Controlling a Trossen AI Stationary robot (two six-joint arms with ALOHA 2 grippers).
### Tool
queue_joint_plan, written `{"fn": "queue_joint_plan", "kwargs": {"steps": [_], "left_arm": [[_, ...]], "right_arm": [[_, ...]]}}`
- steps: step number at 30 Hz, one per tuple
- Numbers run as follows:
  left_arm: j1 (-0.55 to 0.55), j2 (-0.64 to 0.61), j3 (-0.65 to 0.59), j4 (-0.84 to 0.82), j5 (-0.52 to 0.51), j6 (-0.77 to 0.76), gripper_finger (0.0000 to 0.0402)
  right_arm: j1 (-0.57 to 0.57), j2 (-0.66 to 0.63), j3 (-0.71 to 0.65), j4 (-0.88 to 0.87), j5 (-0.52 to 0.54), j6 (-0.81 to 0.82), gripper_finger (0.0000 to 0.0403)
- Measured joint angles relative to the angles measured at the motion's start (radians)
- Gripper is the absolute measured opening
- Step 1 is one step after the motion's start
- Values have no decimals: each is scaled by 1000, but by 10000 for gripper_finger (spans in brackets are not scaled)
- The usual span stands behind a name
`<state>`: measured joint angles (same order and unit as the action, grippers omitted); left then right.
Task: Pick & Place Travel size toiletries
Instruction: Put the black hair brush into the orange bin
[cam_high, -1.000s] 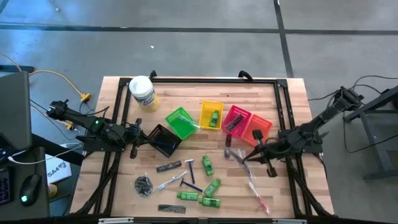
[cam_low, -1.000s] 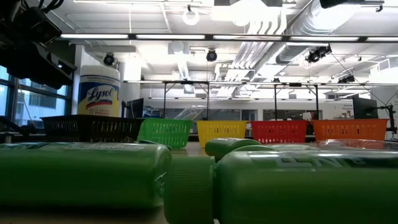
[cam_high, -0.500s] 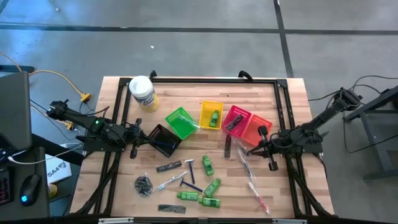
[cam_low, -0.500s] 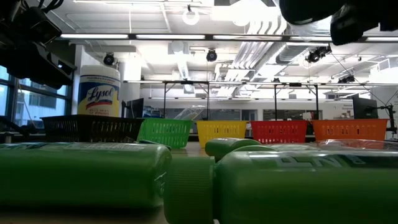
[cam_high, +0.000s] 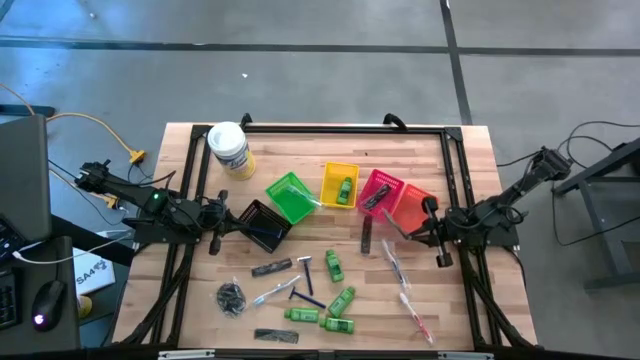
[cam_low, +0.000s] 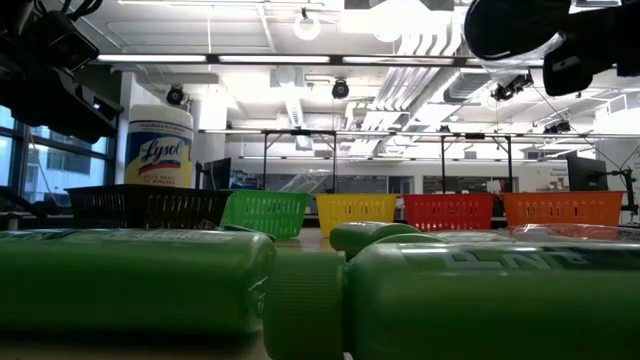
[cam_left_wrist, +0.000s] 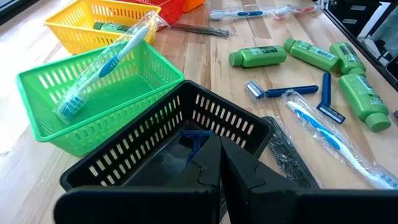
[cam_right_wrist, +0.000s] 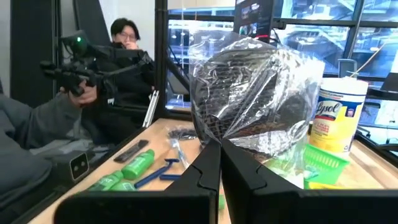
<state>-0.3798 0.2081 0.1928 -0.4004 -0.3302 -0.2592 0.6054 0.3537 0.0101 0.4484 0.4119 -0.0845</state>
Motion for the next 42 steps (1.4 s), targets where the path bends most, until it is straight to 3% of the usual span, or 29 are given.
{"fn": "queue_joint_plan", "kwargs": {"steps": [3,7,15,22,26,42], "left_arm": [[0,0,0,0,0,0,0],[0,0,0,0,-2,5,0],[0,0,0,0,-5,-7,0],[0,0,0,0,-5,0,0],[0,0,0,0,-5,0,0],[0,0,0,0,-5,0,0]], "right_arm": [[1,1,12,-25,21,4,3],[1,33,132,-186,91,39,3],[1,259,487,-579,260,145,3],[1,435,665,-798,307,256,3],[4,489,709,-818,292,265,3],[2,482,714,-936,293,380,3]]}}
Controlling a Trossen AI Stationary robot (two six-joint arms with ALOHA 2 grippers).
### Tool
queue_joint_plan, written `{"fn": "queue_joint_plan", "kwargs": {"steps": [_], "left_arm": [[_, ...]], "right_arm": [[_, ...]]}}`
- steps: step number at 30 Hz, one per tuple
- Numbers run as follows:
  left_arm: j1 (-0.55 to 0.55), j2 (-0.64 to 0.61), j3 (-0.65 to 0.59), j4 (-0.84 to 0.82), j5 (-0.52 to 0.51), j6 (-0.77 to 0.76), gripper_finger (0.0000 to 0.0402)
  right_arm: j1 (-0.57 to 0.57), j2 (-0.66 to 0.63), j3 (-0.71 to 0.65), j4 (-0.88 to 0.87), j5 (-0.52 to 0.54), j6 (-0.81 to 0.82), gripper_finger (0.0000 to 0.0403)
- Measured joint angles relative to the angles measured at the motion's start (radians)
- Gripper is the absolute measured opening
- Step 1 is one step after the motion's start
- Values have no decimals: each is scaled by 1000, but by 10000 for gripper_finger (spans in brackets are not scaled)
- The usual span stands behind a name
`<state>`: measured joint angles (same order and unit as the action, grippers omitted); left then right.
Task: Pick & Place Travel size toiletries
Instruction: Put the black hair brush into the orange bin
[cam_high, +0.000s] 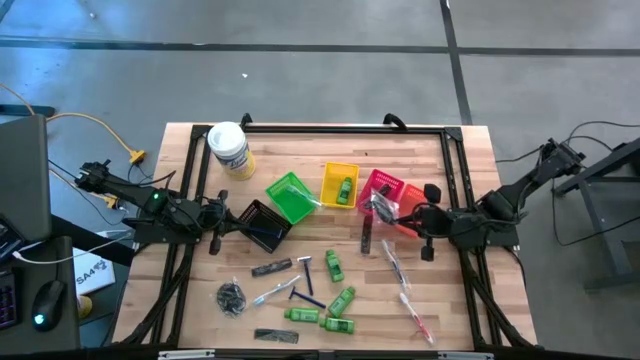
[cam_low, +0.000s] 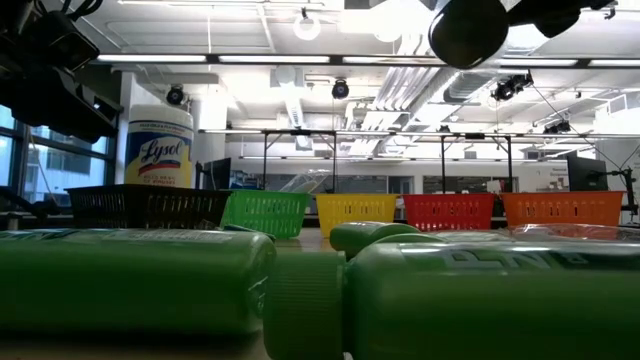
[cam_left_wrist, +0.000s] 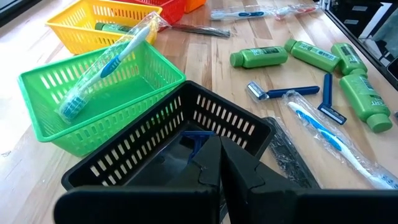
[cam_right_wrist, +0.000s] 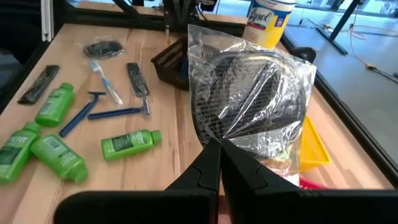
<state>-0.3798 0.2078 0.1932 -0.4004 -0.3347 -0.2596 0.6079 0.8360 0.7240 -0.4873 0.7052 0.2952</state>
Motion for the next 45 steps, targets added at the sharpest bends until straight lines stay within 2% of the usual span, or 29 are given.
{"fn": "queue_joint_plan", "kwargs": {"steps": [8,12,22,30,37,45], "left_arm": [[0,0,0,0,0,0,0],[0,0,0,-10,0,0,0],[0,0,0,-15,0,0,0],[0,0,0,-5,0,0,0],[0,0,0,1,0,0,0],[0,0,0,2,0,0,0]], "right_arm": [[0,1,150,-215,-19,97,3],[0,8,193,-246,-32,109,3],[0,40,200,-299,-66,180,3],[0,96,200,-349,-188,293,3],[-12,180,200,-463,-226,505,3],[-66,270,200,-651,-264,665,3]]}}
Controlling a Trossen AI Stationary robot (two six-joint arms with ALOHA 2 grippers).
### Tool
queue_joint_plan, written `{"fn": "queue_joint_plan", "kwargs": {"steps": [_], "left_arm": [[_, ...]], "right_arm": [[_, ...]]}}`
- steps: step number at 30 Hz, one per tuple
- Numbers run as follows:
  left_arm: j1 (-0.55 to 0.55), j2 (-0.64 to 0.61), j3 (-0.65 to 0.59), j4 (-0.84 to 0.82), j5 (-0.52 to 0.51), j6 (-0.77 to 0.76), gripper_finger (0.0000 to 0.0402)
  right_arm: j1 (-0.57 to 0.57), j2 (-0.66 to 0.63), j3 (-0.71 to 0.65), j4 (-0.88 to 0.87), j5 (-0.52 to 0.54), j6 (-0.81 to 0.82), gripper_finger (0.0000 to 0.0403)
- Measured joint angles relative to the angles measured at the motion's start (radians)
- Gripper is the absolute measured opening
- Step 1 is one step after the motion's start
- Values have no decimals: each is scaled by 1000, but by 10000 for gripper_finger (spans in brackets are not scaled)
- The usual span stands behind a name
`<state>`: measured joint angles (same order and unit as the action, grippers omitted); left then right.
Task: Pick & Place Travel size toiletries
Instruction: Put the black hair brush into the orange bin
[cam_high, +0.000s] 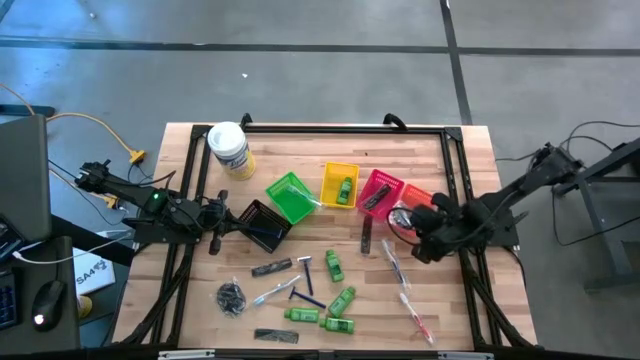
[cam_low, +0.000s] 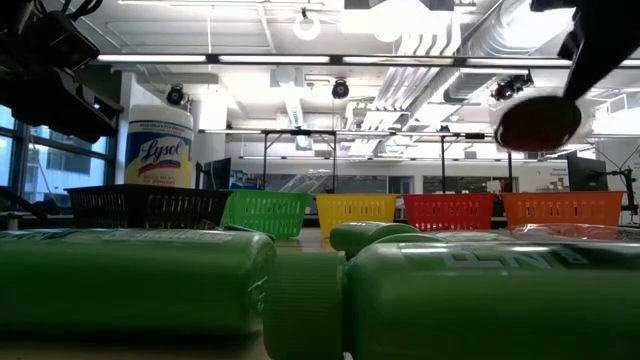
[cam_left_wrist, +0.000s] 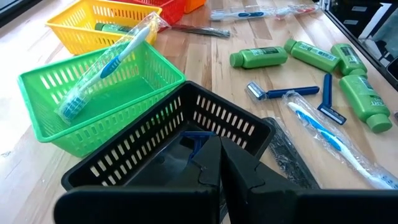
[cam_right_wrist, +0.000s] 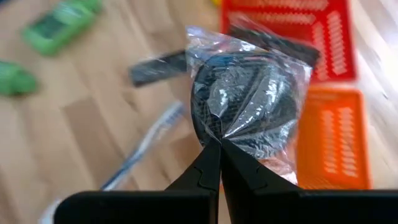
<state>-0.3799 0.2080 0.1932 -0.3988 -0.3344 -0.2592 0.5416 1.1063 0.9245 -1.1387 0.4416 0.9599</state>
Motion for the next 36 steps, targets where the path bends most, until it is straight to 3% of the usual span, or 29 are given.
{"fn": "queue_joint_plan", "kwargs": {"steps": [14,27,36], "left_arm": [[0,0,0,0,-16,0,0],[0,0,0,0,-17,0,0],[0,0,0,-1,-18,3,0]], "right_arm": [[-180,189,0,-102,-101,144,3],[-390,358,0,-95,-138,61,3],[-440,440,0,-64,-212,49,3]]}}
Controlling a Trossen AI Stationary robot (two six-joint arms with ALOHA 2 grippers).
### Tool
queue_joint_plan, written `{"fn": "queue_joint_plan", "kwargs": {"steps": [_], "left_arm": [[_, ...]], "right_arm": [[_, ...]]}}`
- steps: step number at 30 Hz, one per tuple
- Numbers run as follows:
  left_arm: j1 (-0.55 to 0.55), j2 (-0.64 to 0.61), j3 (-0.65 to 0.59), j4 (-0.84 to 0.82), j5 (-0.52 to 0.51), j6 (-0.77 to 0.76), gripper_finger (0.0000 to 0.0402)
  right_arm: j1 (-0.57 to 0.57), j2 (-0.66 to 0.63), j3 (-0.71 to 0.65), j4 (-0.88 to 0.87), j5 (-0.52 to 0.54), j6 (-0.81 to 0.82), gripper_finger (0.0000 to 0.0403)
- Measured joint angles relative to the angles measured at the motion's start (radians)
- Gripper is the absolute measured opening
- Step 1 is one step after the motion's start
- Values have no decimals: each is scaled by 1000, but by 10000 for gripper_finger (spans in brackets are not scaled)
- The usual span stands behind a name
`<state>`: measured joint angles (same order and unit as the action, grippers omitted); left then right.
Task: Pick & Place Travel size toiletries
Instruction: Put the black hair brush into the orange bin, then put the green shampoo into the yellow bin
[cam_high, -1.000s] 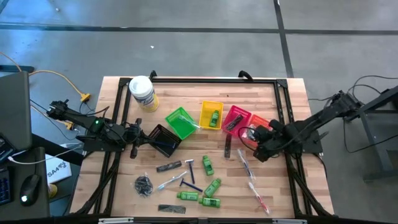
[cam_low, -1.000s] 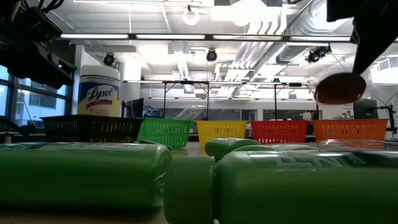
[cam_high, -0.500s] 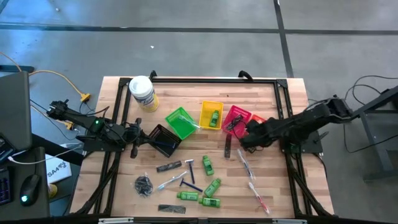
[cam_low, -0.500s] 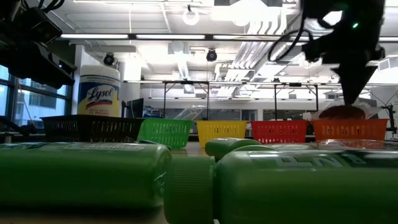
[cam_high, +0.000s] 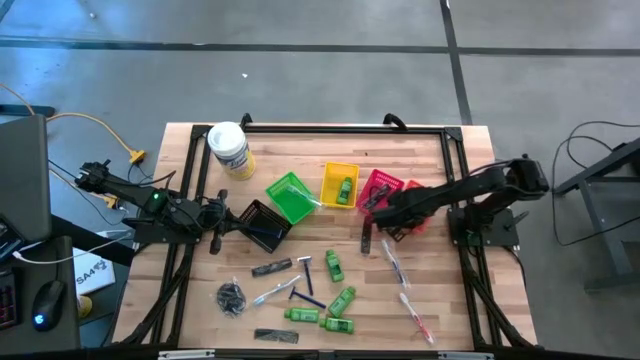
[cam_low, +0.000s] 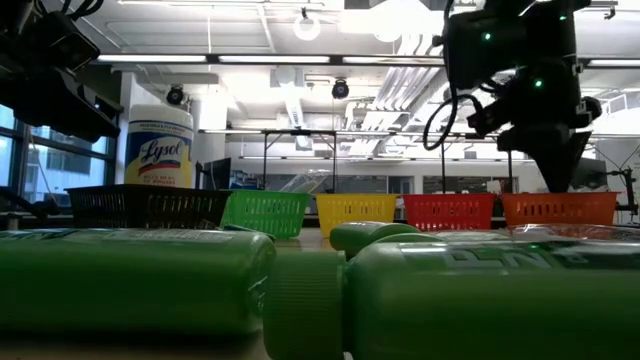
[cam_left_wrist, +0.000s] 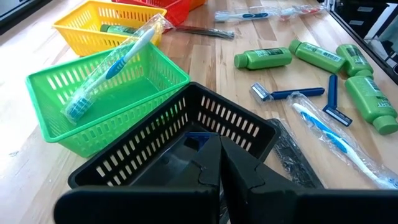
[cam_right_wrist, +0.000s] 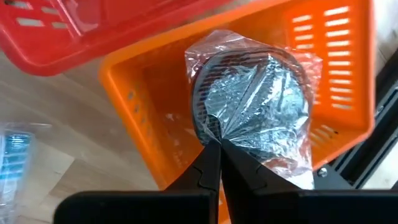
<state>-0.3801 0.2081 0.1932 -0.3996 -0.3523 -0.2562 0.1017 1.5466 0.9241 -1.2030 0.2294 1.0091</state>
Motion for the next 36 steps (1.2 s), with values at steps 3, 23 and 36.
{"fn": "queue_joint_plan", "kwargs": {"steps": [3,23,36], "left_arm": [[0,0,0,0,-1,0,0],[0,0,0,-4,-1,-3,0],[0,0,0,-3,0,15,0]], "right_arm": [[0,13,0,30,-2,-55,3],[18,-1,0,94,-82,-210,182],[103,-234,0,127,51,-226,197]]}}
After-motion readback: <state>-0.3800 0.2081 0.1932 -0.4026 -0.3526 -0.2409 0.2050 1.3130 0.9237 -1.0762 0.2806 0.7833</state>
